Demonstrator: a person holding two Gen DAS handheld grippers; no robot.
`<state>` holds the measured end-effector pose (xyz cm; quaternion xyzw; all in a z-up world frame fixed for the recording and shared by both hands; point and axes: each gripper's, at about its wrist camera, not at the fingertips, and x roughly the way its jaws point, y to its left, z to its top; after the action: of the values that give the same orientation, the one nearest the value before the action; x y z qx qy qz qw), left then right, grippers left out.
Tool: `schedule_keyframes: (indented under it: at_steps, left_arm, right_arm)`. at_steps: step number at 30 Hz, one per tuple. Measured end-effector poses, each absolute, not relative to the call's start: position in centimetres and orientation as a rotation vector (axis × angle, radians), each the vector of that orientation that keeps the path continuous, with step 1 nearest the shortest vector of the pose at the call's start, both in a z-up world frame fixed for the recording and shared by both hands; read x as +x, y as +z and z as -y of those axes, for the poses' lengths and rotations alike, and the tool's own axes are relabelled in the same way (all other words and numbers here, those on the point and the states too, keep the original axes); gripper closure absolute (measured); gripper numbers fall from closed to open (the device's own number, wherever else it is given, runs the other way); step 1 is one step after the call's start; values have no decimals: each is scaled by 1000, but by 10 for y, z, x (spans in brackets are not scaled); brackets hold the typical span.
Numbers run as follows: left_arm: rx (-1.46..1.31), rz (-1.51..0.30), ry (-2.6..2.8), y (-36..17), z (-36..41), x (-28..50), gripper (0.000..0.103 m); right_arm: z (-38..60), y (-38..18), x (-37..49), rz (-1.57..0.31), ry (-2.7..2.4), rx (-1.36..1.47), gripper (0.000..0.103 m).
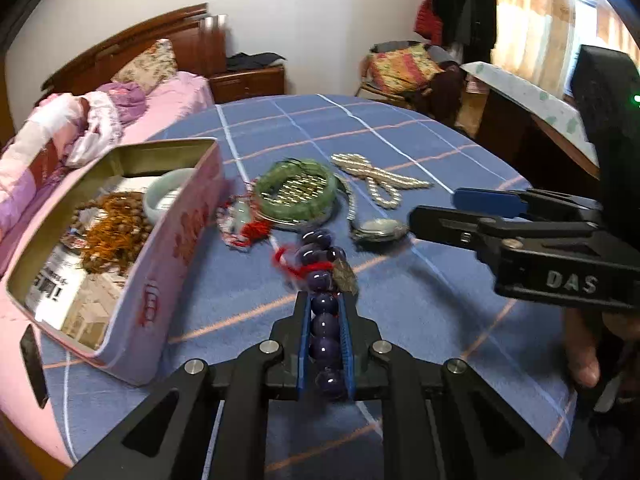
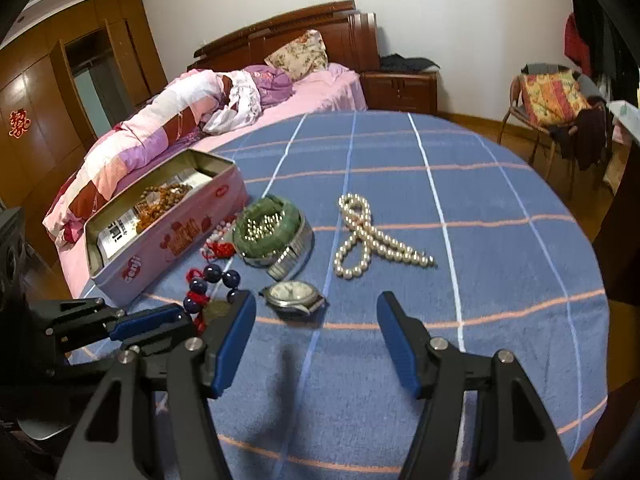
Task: Organize jewelry
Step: 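Grasp the purple bead bracelet with the left tool, then open the left tool off the bracelet while the right tool grasps its red tassel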
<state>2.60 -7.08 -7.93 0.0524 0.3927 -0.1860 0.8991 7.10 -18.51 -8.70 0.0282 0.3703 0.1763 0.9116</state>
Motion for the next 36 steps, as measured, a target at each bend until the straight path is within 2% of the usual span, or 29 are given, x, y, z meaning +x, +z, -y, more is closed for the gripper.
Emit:
schedule_keyframes:
  at_steps: [7, 9, 14, 25, 26, 28, 29, 30, 32, 36]
  left_arm:
    - [123, -797, -386, -78, 72, 21, 90]
    - [123, -819, -370, -81, 71, 24, 90]
    - [123, -831, -362, -82, 67, 25, 90]
    - [79, -882, -339, -88, 58, 30, 89]
    - [76, -892, -332, -89, 57, 31, 85]
    - [67, -897, -314, -90, 53, 30, 69]
    - [64, -897, -295, -90, 51, 29, 55]
    - [59, -897, -283, -90, 49, 28, 46]
    - [47, -897, -283, -90, 45, 26, 40]
    - [24, -894, -252, -90, 33, 20, 36]
  right_arm:
    - [175, -83, 67, -758, 419, 37, 38]
    - [171, -85, 66, -771, 446, 26, 48]
    - [154, -90, 62, -786, 485, -44, 59]
    - [108, -89, 98, -868, 567, -103, 60]
    - [105, -90, 98, -868, 566, -115, 60]
    - [104, -90, 96, -870, 572, -125, 60]
    - [104, -91, 96, -875, 575, -126, 60]
    - [104, -92, 96, -881, 577, -129, 60]
    - [104, -93, 96, -888, 578, -137, 60]
    - [106, -91, 94, -892, 583, -134, 60]
